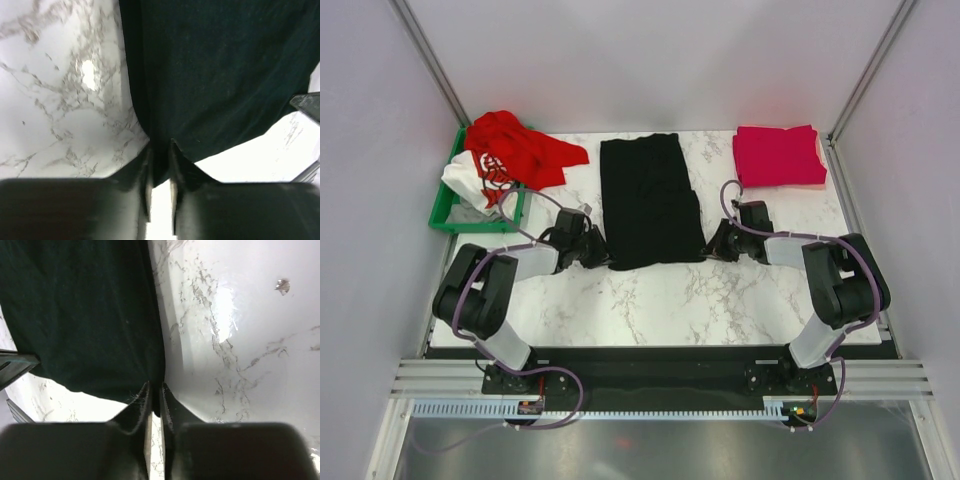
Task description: Fold and stack the t-shirts
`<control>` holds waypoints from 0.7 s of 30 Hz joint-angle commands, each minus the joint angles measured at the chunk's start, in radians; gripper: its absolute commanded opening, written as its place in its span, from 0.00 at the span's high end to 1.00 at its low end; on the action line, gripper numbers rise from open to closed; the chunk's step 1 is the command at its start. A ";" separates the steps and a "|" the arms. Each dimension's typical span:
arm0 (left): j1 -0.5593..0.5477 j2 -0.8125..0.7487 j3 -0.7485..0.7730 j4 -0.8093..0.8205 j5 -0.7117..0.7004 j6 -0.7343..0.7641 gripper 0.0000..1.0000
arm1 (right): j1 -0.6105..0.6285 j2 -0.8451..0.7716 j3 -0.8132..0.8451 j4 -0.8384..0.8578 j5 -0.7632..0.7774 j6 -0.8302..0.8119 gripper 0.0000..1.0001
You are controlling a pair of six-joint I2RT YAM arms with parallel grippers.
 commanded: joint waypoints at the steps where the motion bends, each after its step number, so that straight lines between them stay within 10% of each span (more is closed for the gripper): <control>1: -0.023 -0.006 -0.034 0.021 -0.012 -0.035 0.81 | 0.004 0.034 -0.045 -0.101 0.015 -0.031 0.91; 2: -0.024 -0.018 -0.040 0.013 -0.011 -0.040 0.98 | 0.004 0.030 -0.045 -0.104 0.008 -0.029 1.00; 21: -0.348 -0.870 -0.067 -0.680 -0.183 -0.273 0.98 | 0.171 -0.894 -0.041 -0.777 0.219 0.218 1.00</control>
